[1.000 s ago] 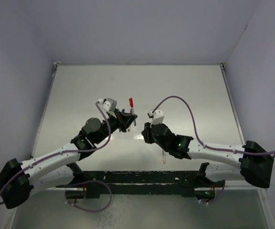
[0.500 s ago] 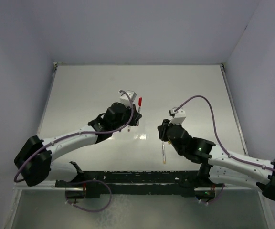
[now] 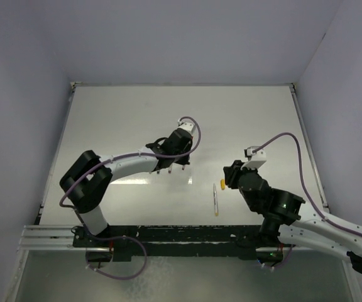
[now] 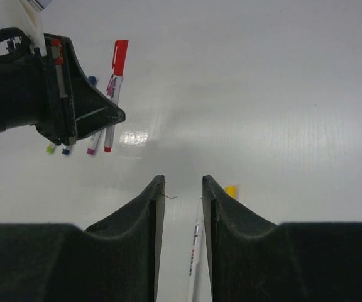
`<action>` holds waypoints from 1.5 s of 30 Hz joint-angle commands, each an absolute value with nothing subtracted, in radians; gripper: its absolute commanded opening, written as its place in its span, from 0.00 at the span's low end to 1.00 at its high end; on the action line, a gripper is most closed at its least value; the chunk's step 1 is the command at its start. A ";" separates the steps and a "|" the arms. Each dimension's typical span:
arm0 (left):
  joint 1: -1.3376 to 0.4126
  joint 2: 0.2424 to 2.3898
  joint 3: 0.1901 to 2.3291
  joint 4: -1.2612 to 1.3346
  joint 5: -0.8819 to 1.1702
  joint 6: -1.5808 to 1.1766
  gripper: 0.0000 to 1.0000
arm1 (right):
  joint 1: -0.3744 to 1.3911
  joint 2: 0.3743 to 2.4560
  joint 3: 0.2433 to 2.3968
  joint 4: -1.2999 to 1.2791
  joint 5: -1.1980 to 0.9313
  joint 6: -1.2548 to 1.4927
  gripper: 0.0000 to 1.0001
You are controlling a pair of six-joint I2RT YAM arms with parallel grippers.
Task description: Insert the pens into the pen caps
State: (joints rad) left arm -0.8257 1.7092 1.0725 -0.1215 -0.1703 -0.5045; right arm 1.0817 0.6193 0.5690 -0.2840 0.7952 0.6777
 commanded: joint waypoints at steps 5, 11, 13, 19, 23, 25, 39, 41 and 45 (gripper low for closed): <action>-0.824 1.762 1.112 -0.151 -0.238 -0.558 0.06 | 1.086 0.637 0.561 -0.293 0.819 0.701 0.32; -0.822 1.805 1.115 -0.141 -0.248 -0.584 0.06 | 1.085 0.639 0.549 -0.295 0.815 0.703 0.32; -0.822 1.822 1.122 -0.143 -0.254 -0.591 0.07 | 1.087 0.637 0.547 -0.300 0.816 0.709 0.32; -0.816 1.848 1.115 -0.134 -0.284 -0.613 0.14 | 1.085 0.621 0.545 -0.315 0.813 0.714 0.32; -0.809 1.854 1.118 -0.145 -0.304 -0.622 0.18 | 1.085 0.613 0.539 -0.322 0.813 0.716 0.32; -0.808 1.856 1.122 -0.154 -0.313 -0.630 0.20 | 1.086 0.613 0.533 -0.322 0.812 0.719 0.32; -0.806 1.820 1.134 -0.141 -0.285 -0.634 0.32 | 1.086 0.673 0.528 -0.383 0.789 0.751 0.32; -0.807 1.797 1.134 -0.133 -0.267 -0.631 0.32 | 1.085 0.689 0.524 -0.412 0.772 0.775 0.32; -0.807 1.738 1.123 -0.112 -0.236 -0.627 0.33 | 1.086 0.717 0.498 -0.437 0.714 0.810 0.32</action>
State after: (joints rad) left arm -0.8120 1.8370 1.0939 -0.1581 -0.2703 -0.6201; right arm 1.0817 0.6941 0.5228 -0.3866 0.7609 0.7502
